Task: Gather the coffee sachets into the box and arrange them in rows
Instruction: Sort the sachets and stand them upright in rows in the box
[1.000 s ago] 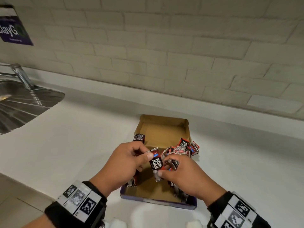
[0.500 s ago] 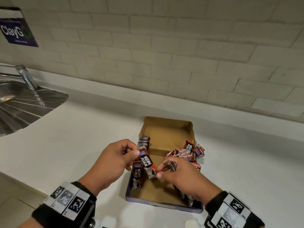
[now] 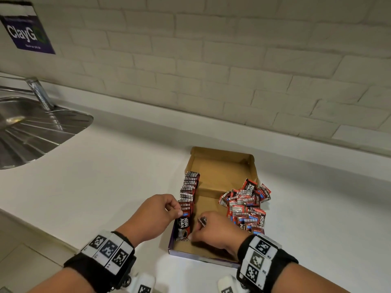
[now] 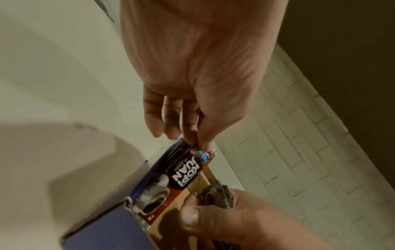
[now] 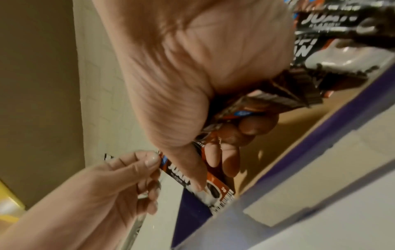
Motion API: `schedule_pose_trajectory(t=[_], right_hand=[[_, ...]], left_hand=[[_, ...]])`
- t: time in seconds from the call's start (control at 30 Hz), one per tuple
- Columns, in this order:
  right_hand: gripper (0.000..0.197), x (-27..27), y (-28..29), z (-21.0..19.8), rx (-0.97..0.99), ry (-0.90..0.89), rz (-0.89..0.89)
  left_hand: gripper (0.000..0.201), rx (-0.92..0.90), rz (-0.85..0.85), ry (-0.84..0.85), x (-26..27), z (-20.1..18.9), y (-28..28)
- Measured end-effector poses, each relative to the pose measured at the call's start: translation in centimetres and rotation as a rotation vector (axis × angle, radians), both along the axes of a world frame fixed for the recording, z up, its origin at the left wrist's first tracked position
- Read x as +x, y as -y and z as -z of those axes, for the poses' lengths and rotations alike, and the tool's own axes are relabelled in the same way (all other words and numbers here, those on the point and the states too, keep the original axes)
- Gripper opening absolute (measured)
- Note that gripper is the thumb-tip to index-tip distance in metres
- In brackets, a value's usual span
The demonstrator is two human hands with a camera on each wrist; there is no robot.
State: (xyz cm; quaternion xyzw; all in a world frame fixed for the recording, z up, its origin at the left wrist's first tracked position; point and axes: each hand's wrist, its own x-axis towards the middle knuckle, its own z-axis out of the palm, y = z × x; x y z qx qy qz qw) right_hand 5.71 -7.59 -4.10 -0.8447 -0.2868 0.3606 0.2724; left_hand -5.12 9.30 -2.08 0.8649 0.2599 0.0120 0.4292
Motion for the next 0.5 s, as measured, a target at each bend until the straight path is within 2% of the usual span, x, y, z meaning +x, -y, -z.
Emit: schedule_pose_trajectory(t=[0.1,0.2,0.37,0.5], right_hand=[[0.027,-0.2,-0.9,0.9,-0.061,0.033,-0.022],[0.035,-0.4,-1.3,1.5,-0.077,0.036,-0.025],[0.034,-0.5,-1.5,1.8,-0.088,0.066,-0.087],[0.032,-0.4,-1.7,1.9,-0.092,0.073,-0.118]], left_hand=[[0.009,0.070,-0.002,0.019,0.4,-0.2,0.1],[0.009,0.080,-0.010,0.022,0.5,0.0,0.0],[0.012,0.022,-0.047,0.029,0.2,0.8,-0.3],[0.021,-0.099,-0.092,0.073,0.0,1.3,-0.3]])
